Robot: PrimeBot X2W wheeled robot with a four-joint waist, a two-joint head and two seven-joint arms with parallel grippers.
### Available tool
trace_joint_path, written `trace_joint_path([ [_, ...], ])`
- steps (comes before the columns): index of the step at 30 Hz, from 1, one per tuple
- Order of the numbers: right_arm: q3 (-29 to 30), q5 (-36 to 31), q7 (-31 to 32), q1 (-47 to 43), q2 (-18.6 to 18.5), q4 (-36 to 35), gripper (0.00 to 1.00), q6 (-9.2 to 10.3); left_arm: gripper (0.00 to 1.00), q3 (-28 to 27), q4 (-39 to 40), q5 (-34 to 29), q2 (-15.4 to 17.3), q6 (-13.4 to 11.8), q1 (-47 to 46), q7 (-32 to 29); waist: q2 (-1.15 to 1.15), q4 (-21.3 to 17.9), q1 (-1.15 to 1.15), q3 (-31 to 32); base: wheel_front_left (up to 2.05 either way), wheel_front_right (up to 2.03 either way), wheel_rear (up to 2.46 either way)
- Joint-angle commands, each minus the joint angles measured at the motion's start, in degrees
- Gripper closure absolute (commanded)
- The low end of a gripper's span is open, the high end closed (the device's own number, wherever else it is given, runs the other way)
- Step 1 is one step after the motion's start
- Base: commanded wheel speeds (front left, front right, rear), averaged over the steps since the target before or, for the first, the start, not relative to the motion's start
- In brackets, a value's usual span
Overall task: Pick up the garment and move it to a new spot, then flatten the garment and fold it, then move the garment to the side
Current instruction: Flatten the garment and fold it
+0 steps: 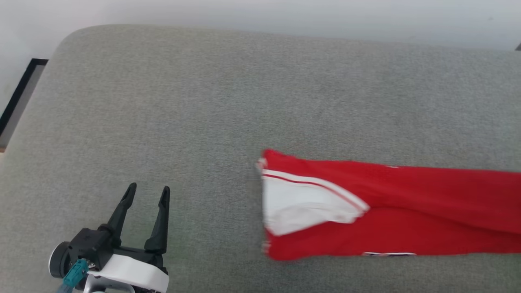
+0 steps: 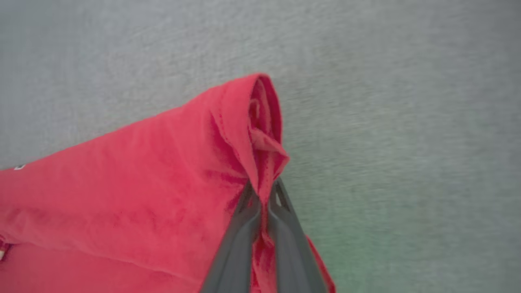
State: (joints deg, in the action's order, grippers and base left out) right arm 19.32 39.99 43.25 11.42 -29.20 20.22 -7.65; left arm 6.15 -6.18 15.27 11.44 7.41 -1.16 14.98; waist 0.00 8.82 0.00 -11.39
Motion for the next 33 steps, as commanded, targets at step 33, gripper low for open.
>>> trace_joint_path([
  [33, -18.51, 0.36, 8.28, -3.46, 0.97, -30.41, 1.00, 0.19, 0.00, 0.94, 0.90, -0.06, -0.75, 0.04, -1.09, 0.27, 0.00, -0.50, 0.00, -0.08, 0.00, 0.00, 0.00],
])
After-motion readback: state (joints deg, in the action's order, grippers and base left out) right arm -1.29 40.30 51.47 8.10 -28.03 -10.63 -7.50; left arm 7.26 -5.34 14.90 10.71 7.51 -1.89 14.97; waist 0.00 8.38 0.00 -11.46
